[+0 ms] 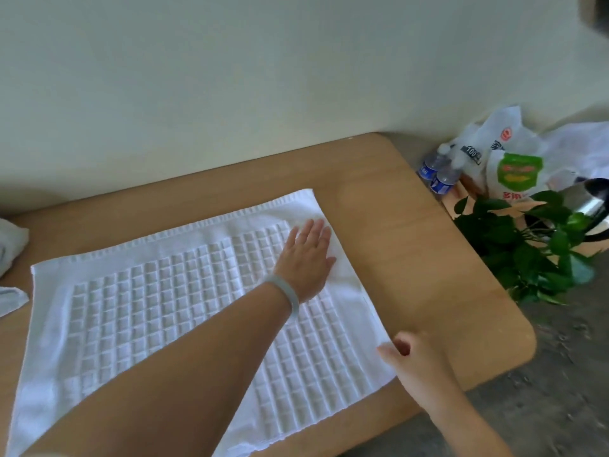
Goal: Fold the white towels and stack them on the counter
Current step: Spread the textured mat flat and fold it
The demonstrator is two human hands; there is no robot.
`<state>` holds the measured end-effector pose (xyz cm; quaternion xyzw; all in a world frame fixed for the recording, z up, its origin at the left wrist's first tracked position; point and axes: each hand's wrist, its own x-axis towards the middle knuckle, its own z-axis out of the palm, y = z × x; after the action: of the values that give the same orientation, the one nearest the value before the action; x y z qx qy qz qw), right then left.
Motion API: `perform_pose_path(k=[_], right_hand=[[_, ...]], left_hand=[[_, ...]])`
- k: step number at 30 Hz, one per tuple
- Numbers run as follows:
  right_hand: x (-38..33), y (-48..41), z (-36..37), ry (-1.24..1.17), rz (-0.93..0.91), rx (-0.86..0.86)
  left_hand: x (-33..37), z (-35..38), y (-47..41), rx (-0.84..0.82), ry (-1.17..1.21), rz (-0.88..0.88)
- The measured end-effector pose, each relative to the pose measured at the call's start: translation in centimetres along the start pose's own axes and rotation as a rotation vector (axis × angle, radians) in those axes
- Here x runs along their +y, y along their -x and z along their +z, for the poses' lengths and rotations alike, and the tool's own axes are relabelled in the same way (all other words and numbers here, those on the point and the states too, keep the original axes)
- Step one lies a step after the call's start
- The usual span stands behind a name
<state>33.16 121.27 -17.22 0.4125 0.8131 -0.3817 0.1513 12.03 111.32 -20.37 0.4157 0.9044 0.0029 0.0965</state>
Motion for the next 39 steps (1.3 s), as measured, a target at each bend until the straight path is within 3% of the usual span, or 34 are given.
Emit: perform_pose_path(k=[5, 8, 14, 25, 29, 34, 39], right_hand=[[0.1, -0.4, -0.8, 0.073, -0.018, -0.031], [0.4, -0.2, -1.3, -0.013, 0.019, -0.064], [1.9, 0.4, -0.2, -0.052, 0.048, 0.093], [2.1, 0.1, 0.0, 0.065, 0.109, 0.055], [1.4, 0.7, -0.1, 0.032, 0.119, 0.149], [1.5, 0.7, -0.5, -0.008, 0.059, 0.203], [1.3, 0.6, -0.9, -0.080, 0.084, 0.143]], left_hand=[[0.2, 0.1, -3.2, -0.049, -0.011, -0.078], [-0.1, 0.7, -4.1, -0.010, -0.007, -0.096], [-0.7, 1.7, -4.5, 0.085, 0.005, -0.169], [-0.8, 1.8, -4.6, 0.076, 0.008, -0.185], [-1.2, 0.4, -4.7, 0.018, 0.151, -0.156], [-3.0, 0.1, 1.2, 0.141, 0.226, -0.139], [-4.9, 2.7, 12.1, 0.249, 0.205, -0.397]])
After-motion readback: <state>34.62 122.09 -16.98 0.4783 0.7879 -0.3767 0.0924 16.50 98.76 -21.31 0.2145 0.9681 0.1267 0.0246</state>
